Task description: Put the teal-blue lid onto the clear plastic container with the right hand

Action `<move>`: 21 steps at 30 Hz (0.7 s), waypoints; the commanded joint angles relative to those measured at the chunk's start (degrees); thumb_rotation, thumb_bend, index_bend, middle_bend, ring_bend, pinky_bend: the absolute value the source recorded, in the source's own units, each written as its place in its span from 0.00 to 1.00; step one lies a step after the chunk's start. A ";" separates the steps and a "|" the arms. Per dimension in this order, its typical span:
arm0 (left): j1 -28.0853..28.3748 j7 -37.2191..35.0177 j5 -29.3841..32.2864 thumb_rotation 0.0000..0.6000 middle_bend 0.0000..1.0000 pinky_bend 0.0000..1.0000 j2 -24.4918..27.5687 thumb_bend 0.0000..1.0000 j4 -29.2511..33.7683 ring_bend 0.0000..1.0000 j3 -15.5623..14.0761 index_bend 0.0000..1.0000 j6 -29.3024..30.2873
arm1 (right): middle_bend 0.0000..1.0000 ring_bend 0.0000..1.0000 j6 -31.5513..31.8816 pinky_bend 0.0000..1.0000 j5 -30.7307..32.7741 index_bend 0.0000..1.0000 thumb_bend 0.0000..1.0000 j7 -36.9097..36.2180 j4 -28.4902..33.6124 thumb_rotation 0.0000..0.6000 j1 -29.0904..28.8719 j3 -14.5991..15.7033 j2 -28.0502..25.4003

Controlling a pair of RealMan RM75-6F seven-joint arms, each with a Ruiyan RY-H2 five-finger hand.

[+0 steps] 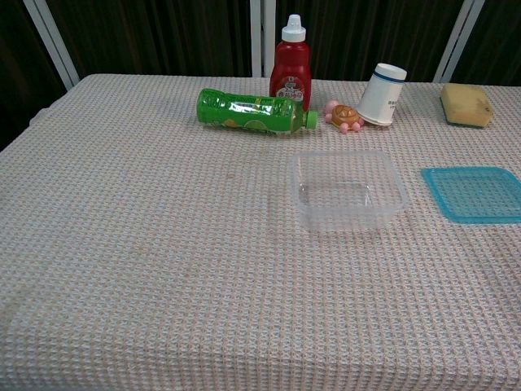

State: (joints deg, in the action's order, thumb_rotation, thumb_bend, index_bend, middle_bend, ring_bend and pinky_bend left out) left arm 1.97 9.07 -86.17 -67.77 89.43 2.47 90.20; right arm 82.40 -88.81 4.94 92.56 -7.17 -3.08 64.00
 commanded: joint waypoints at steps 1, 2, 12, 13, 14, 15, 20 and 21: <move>0.26 -0.36 0.83 1.00 0.12 0.00 -0.43 0.00 -0.34 0.00 -0.29 0.14 -1.39 | 0.17 0.03 -0.92 0.11 0.12 0.01 0.03 0.33 0.07 1.00 -0.58 0.04 0.24; 0.36 -0.48 1.03 1.00 0.12 0.00 -0.52 0.00 -0.45 0.00 -0.26 0.14 -1.71 | 0.17 0.03 -1.27 0.11 0.15 0.01 0.03 0.48 0.19 1.00 -0.82 0.03 0.32; 0.44 -0.46 0.69 1.00 0.12 0.00 -0.38 0.00 -0.25 0.00 -0.04 0.14 -1.44 | 0.17 0.03 -4.55 0.11 0.66 0.01 0.03 0.09 0.97 1.00 -2.75 0.06 -0.12; 0.44 -0.43 0.61 1.00 0.12 0.00 -0.38 0.00 -0.20 0.00 -0.07 0.14 -1.42 | 0.17 0.03 -5.48 0.11 0.98 0.01 0.03 -0.28 0.83 1.00 -3.24 -0.02 -0.16; 0.45 -0.39 0.47 1.00 0.12 0.00 -0.38 0.00 -0.10 0.00 -0.11 0.14 -1.39 | 0.17 0.03 -7.31 0.11 1.92 0.01 0.03 -0.81 0.63 1.00 -4.08 -0.22 -0.27; 0.46 -0.34 0.35 1.00 0.12 0.00 -0.38 0.00 -0.03 0.00 -0.15 0.14 -1.38 | 0.16 0.03 -9.12 0.11 2.98 0.01 0.03 -0.93 0.43 1.00 -4.84 -0.42 -0.40; 0.39 0.10 0.22 1.00 0.12 0.00 -0.33 0.00 0.52 0.00 -0.42 0.14 -1.56 | 0.14 0.02 -20.43 0.09 9.17 0.00 0.02 0.64 -2.69 1.00 -10.31 -1.68 0.92; 0.38 0.25 0.27 1.00 0.12 0.00 -0.29 0.00 0.65 0.00 -0.47 0.14 -1.64 | 0.13 0.01 -22.48 0.08 10.11 0.00 0.02 0.73 -3.33 1.00 -11.30 -1.78 1.30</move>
State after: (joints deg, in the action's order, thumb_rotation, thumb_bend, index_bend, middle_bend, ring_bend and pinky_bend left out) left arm 2.36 9.27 -85.93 -68.08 90.03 2.03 88.60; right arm 65.99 -82.48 4.99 91.42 -14.89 -4.08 64.29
